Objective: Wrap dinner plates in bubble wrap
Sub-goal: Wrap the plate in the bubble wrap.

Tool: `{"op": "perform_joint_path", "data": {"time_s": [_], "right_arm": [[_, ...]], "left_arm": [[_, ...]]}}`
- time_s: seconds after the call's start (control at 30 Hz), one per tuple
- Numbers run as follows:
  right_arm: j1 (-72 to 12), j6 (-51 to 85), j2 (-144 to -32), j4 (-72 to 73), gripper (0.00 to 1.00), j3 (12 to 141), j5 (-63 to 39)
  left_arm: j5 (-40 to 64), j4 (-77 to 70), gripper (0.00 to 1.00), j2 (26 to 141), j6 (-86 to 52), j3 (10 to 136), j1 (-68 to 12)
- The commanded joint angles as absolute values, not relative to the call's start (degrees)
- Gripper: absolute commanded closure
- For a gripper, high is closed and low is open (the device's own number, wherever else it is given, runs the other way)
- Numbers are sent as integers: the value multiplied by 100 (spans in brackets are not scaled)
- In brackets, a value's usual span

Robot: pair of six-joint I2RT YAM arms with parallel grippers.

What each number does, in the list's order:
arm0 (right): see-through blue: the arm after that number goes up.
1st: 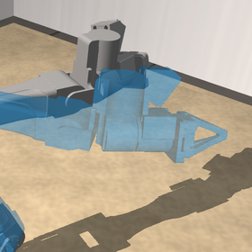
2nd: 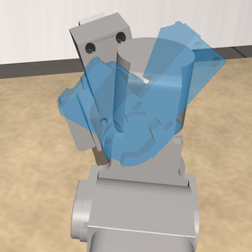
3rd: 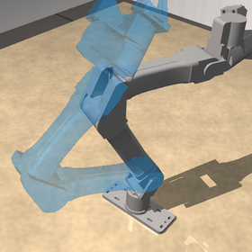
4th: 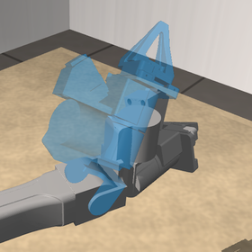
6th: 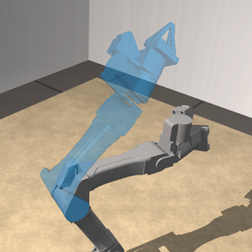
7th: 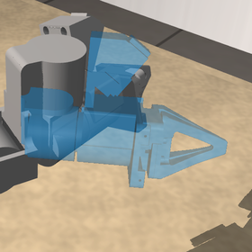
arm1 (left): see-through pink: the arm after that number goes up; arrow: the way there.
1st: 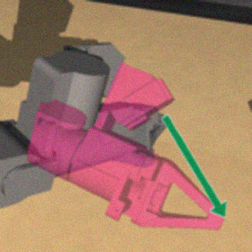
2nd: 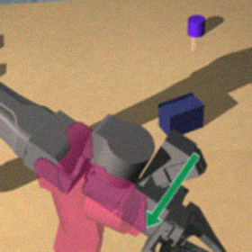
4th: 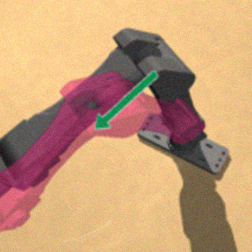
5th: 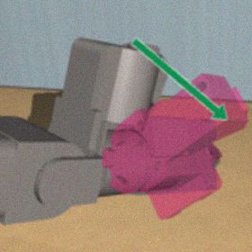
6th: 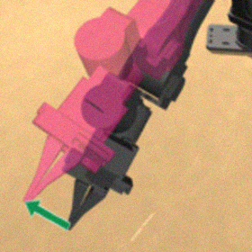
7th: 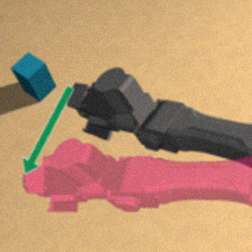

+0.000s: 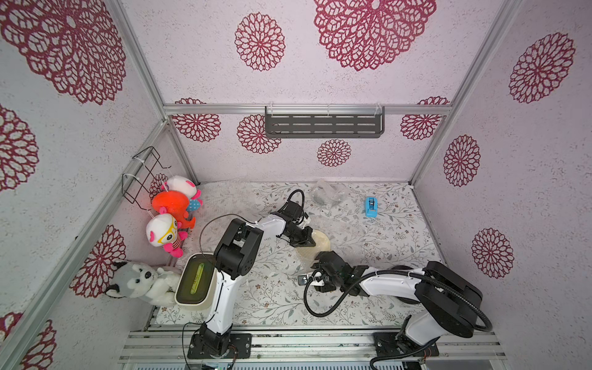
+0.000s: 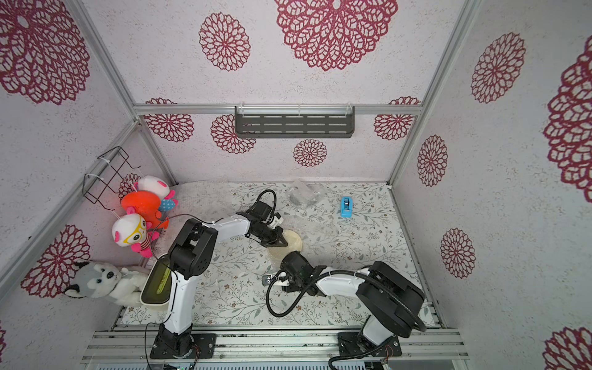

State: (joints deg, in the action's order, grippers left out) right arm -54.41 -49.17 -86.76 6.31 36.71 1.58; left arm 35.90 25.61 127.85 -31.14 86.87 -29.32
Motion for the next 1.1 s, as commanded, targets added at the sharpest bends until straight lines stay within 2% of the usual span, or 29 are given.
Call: {"op": "perform_joint_path", "data": {"time_s": [0.0, 0.07, 0.13, 0.27, 0.3, 0.43, 0.6, 0.8, 0.97, 1.07], "right_arm": [[-5467, -4777, -8396, 89, 43, 3530, 346], [-5471, -4751, -8607, 74, 46, 3582, 612], [-5471, -4755, -8922, -6, 54, 3682, 882], [-5467, -4801, -9384, 437, 83, 3621, 1623], [-5465, -4799, -9429, 528, 86, 3648, 1737], [-5371, -4512, -9043, 518, 99, 3978, 1429], [-4756, -4337, -8711, 521, 100, 4423, 400], [-4216, -5201, -9500, 597, 100, 4807, -31], [-3884, -5295, -9899, 498, 100, 5108, -534], [-3768, -5388, -10105, 261, 100, 5199, -771]], "left_arm": [[2926, 3059, 100, 13134, -3075, 8369, -2943], [2938, 3045, 100, 13132, -3088, 8380, -2940], [2946, 3052, 100, 13140, -3086, 8384, -2936], [2999, 3030, 100, 13159, -3076, 8376, -2936], [3014, 3032, 100, 13166, -3075, 8367, -2940], [3024, 3040, 100, 13171, -3008, 8330, -2941], [3058, 3018, 100, 13165, -2921, 8264, -2948], [3286, 2873, 100, 13122, -2812, 8211, -2962], [3644, 2592, 100, 12996, -2721, 8024, -2964], [3867, 2376, 91, 12856, -2665, 7840, -2954]]}}
